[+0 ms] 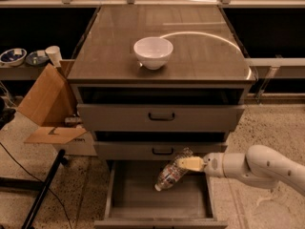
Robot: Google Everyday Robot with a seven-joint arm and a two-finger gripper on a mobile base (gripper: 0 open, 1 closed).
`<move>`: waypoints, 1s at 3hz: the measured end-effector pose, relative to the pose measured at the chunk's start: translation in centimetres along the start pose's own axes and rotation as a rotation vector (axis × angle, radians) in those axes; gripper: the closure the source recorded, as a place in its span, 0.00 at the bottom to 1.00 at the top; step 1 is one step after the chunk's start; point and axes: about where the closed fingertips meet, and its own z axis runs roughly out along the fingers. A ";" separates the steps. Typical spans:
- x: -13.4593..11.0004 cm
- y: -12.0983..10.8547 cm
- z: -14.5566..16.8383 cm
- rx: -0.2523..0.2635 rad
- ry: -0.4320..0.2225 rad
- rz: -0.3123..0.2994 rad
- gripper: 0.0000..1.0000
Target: Place water bottle into bottom drawer
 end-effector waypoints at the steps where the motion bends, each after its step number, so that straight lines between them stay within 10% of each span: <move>1: 0.9 -3.4 4.5 0.005 0.035 0.092 1.00; 3: 2.1 -6.6 7.9 0.026 0.076 0.175 1.00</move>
Offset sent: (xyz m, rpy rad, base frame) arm 0.0347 0.0284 -0.1138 0.0126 0.2155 -0.0513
